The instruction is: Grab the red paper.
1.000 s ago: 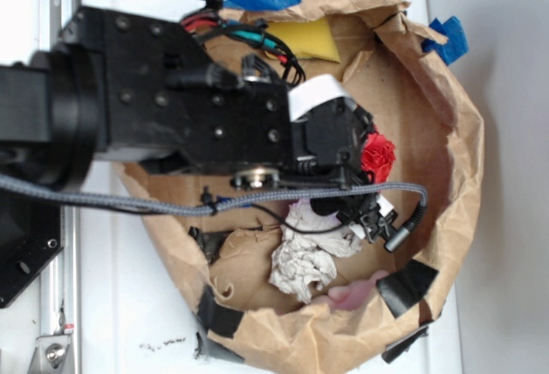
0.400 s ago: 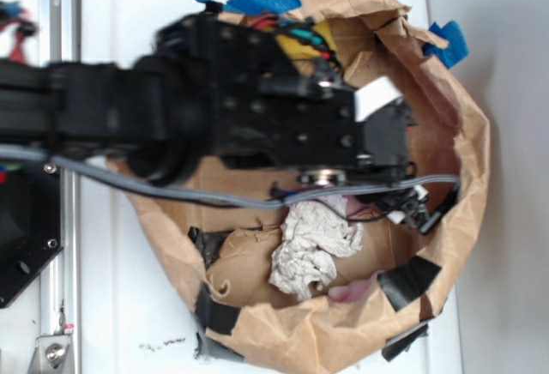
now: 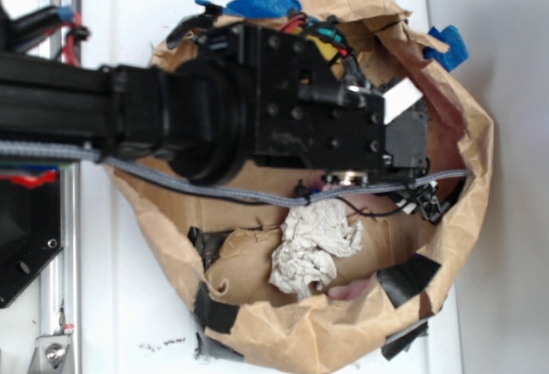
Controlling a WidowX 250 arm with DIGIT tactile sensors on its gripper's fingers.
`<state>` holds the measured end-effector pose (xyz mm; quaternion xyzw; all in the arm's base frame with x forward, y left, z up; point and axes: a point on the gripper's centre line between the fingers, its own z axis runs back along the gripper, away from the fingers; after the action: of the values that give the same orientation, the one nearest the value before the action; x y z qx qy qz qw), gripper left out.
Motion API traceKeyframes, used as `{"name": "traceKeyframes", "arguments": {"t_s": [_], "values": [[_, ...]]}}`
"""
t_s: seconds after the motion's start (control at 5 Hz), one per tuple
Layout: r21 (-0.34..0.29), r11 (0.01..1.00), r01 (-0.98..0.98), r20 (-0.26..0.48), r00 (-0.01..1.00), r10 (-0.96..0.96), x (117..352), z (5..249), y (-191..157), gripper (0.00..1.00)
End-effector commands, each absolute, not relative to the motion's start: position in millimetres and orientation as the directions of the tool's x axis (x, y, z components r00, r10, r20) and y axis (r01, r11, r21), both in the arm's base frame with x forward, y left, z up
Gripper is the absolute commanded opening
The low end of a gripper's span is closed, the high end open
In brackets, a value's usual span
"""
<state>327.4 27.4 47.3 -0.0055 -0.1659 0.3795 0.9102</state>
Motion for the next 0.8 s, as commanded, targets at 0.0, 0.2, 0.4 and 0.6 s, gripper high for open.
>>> {"name": "traceKeyframes", "arguments": {"t_s": [0.0, 0.2, 0.4, 0.6], "values": [[-0.098, 0.721, -0.686, 0.335, 0.659, 0.673, 341.6, 40.6, 23.1, 1.00], [-0.081, 0.732, -0.677, 0.332, 0.674, 0.660, 341.3, 39.0, 22.7, 1.00], [-0.084, 0.729, -0.680, 0.307, 0.678, 0.668, 340.3, 38.6, 24.3, 0.80], [-0.091, 0.727, -0.680, 0.295, 0.679, 0.672, 339.3, 38.9, 24.8, 0.00]]}}
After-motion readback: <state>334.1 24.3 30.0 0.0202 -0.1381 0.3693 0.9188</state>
